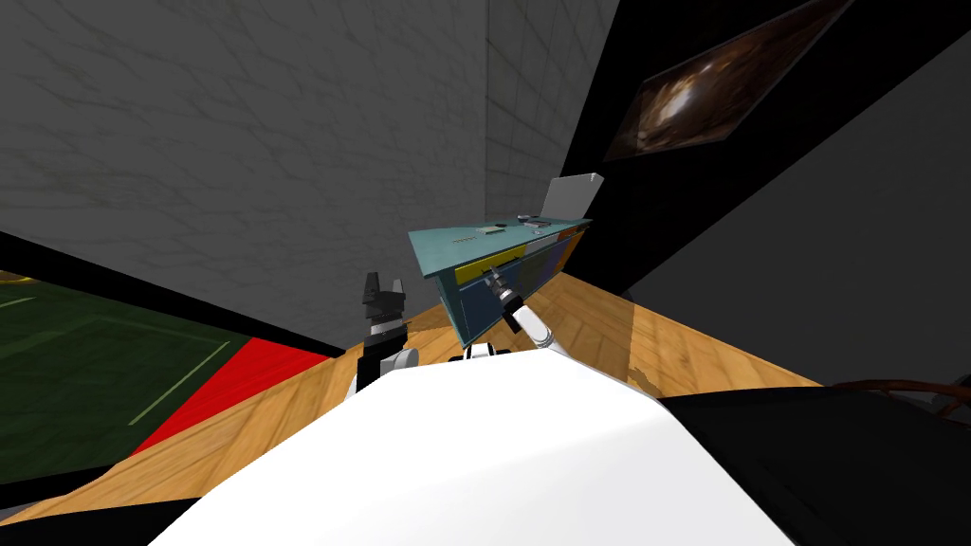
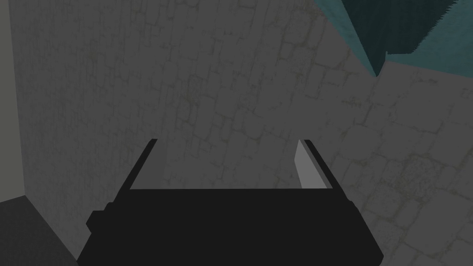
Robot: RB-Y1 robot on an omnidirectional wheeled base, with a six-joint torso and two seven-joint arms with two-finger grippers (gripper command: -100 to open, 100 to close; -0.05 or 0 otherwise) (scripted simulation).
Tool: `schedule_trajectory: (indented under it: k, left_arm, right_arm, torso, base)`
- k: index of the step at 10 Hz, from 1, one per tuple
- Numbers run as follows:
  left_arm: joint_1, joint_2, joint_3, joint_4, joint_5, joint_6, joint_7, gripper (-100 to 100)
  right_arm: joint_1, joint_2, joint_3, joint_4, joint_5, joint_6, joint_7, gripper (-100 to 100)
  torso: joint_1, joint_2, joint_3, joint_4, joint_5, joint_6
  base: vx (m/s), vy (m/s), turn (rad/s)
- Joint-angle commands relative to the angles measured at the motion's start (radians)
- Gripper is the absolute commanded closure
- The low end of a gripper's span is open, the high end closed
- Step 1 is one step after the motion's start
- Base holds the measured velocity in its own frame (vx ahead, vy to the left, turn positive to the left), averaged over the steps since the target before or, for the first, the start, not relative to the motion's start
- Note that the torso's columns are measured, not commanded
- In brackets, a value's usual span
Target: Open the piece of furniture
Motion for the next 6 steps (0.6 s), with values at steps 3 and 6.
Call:
schedule_trajectory:
  k: [3,6]
  left_arm:
    - [0.000,0.000,0.000,0.000,0.000,0.000,0.000,0]
    - [0.000,0.000,0.000,0.000,0.000,0.000,0.000,0]
  right_arm:
    - [-0.026,-0.018,0.030,0.031,0.121,0.018,0.060,-100]
    - [-0.040,-0.040,0.049,0.046,0.177,0.031,0.089,-100]
  torso:
    - [0.000,0.000,0.000,0.000,0.000,0.000]
    - [0.000,0.000,0.000,0.000,0.000,0.000]
  base:
    - [-0.016,0.008,0.021]
    - [-0.017,0.005,0.014]
